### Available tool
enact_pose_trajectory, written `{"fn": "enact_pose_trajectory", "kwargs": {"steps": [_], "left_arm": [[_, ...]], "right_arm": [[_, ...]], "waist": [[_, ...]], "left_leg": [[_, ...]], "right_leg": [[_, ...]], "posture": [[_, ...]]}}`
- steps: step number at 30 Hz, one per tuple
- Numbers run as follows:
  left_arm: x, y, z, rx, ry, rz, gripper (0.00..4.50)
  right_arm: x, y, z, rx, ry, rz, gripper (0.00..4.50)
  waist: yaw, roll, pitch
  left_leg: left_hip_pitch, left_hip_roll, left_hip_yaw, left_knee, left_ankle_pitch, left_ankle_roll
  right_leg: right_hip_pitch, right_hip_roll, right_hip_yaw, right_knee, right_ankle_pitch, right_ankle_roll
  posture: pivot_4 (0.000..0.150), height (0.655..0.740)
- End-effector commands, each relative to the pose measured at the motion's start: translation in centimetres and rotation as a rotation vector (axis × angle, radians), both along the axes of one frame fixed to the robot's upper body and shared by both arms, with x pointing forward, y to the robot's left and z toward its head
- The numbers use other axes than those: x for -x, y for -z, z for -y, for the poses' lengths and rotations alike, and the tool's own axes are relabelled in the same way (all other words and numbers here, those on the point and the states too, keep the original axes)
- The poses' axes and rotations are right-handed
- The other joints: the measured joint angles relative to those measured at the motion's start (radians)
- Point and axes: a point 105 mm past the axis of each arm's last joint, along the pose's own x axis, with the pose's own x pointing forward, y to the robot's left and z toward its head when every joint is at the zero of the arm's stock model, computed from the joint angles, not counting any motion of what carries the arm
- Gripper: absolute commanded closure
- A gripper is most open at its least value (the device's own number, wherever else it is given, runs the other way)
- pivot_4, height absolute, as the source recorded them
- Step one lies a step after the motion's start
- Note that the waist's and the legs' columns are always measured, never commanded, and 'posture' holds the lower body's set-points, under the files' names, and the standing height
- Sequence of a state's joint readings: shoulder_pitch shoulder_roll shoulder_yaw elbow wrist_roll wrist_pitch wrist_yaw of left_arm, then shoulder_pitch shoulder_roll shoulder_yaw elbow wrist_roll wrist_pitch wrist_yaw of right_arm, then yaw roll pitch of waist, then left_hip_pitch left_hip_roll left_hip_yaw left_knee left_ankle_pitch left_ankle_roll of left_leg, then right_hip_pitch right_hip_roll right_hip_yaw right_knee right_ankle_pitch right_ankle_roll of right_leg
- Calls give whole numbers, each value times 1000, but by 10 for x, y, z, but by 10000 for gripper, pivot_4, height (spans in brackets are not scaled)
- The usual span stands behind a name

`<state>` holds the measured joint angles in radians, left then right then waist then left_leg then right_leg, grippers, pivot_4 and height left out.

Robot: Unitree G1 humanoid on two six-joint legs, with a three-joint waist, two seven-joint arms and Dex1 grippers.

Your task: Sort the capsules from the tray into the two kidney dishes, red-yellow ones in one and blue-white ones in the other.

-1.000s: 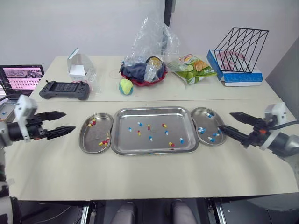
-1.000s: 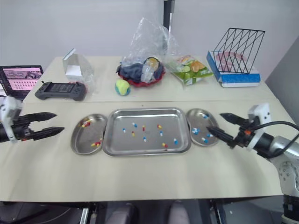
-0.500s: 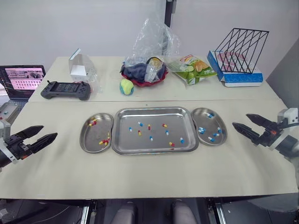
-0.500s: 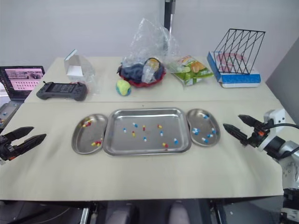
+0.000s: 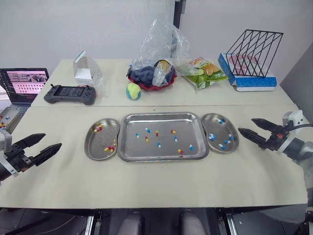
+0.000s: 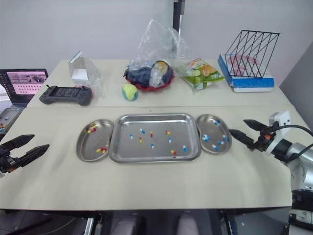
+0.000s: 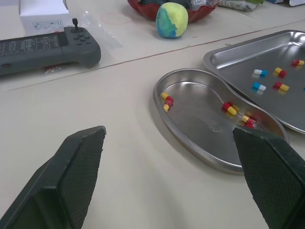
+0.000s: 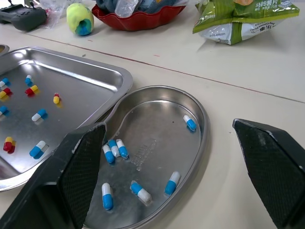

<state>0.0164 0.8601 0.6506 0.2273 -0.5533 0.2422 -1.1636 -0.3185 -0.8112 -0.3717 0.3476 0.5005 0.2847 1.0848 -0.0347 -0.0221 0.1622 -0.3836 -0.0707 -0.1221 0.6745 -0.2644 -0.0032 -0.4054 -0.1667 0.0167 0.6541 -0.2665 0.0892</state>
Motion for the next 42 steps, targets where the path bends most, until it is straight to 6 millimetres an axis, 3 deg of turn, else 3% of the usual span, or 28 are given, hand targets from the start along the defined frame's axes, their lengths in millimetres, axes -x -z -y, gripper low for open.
{"fn": "enact_pose_trajectory", "kwargs": {"steps": [1, 8, 10, 13, 17, 23, 26, 27, 29, 32, 42], "left_arm": [[1, -7, 9, 1, 32, 30, 281], [3, -6, 13, -7, 43, 40, 281], [4, -6, 15, 5, 46, 33, 281], [5, -1, 26, 15, 79, 9, 281], [3, 0, 44, 3, 121, 17, 281], [4, -11, 57, 5, 149, 33, 281], [4, -14, 68, -42, 172, 47, 281], [5, -15, 71, -50, 177, 47, 281], [5, -17, 75, -56, 182, 46, 281], [9, -18, 79, -62, 187, 44, 281], [14, -17, 74, -85, 161, 37, 281]], "right_arm": [[1, -13, 0, 58, -25, 37, 0], [-3, -22, -12, 87, -54, 57, 0], [0, -16, -31, 155, -139, 33, 0], [-4, -11, -69, 122, -239, -56, 0], [-9, -23, -137, 128, -396, -28, 0], [-14, -28, -178, 179, -450, 21, 0], [-24, -24, -232, 234, -455, 79, 0], [-30, -21, -254, 233, -437, 49, 0], [-37, -17, -278, 236, -385, -29, 0], [-31, -4, -296, 258, -401, -156, 0], [-36, 12, -343, 316, -335, -178, 0]], "waist": [[0, 0, 0], [-3, 0, 0], [-4, 0, 0], [-5, 0, 0], [-9, 0, 0], [12, 0, 0], [12, 0, 0], [5, 0, 0], [-10, 0, 0], [-10, 0, 0], [-20, -1, -1]], "left_leg": [[0, 0, 0, 0, 0, 0], [0, 0, 0, 0, 0, 0], [0, 0, 0, 0, 0, 0], [0, 0, -1, 0, 0, 0], [0, 1, -4, 0, 0, 0], [-5, 0, -6, 1, -1, -2], [-5, 0, -6, 1, -1, -4], [-6, 0, -6, 0, 0, -4], [-6, 0, -6, -1, 3, -10], [-6, 0, -8, -3, 5, -14], [-5, 0, -9, -7, 5, -15]], "right_leg": [[0, 0, 0, 0, 0, 0], [0, 0, 0, 0, 0, 0], [0, 0, 0, 0, 0, 0], [0, 0, 0, 0, 0, 0], [-1, 1, 0, 0, 1, -1], [-5, 0, 0, -2, 1, -1], [-7, 1, 0, -3, 2, -2], [-9, 1, 0, -2, 2, -3], [-18, 1, 1, 5, 4, -7], [-19, 1, 0, 8, 4, -7], [-20, 2, 0, 9, 4, -7]], "posture": [[1500, 7400], [1500, 7400], [1500, 7400], [1500, 7400], [1500, 7400], [1500, 7400], [1500, 7400], [1500, 7400], [1500, 7400], [1500, 7400], [1500, 7400]]}}
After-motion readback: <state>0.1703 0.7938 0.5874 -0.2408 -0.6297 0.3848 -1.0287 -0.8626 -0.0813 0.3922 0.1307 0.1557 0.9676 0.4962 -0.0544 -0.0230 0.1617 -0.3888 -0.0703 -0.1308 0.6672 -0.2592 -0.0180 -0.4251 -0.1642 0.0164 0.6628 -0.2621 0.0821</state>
